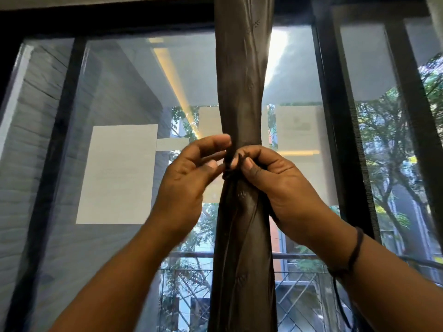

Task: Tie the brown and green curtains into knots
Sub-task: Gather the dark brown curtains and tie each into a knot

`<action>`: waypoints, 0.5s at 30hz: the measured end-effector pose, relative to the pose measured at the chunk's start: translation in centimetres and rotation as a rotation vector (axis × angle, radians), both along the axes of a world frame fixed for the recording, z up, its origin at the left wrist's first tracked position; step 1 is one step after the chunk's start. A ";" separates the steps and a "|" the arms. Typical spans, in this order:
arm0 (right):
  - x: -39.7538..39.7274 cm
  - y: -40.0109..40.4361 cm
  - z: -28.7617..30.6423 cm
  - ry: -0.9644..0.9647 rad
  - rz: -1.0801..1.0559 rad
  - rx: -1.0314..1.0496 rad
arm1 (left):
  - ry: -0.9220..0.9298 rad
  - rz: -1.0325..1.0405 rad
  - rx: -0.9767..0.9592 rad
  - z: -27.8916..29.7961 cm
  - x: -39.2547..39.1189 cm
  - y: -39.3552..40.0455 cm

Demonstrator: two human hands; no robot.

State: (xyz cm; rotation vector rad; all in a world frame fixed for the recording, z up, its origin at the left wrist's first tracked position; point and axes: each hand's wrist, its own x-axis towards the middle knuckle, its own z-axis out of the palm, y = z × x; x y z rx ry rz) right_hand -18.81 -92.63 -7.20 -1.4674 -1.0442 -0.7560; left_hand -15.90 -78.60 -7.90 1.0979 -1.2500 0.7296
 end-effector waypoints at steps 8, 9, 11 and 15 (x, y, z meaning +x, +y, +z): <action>-0.5 -0.5 0.4 0.130 0.073 0.058 | -0.592 0.821 0.470 3.9 -0.4 2.4; -0.6 -0.4 0.4 0.078 -0.009 0.111 | -0.655 0.841 0.439 4.2 -0.6 2.4; -1.1 0.0 0.2 0.004 -0.135 0.237 | -0.769 0.790 0.328 4.4 -1.6 2.4; -1.4 0.7 -0.8 -0.038 -0.418 0.136 | -1.025 0.708 0.260 4.0 -4.6 0.1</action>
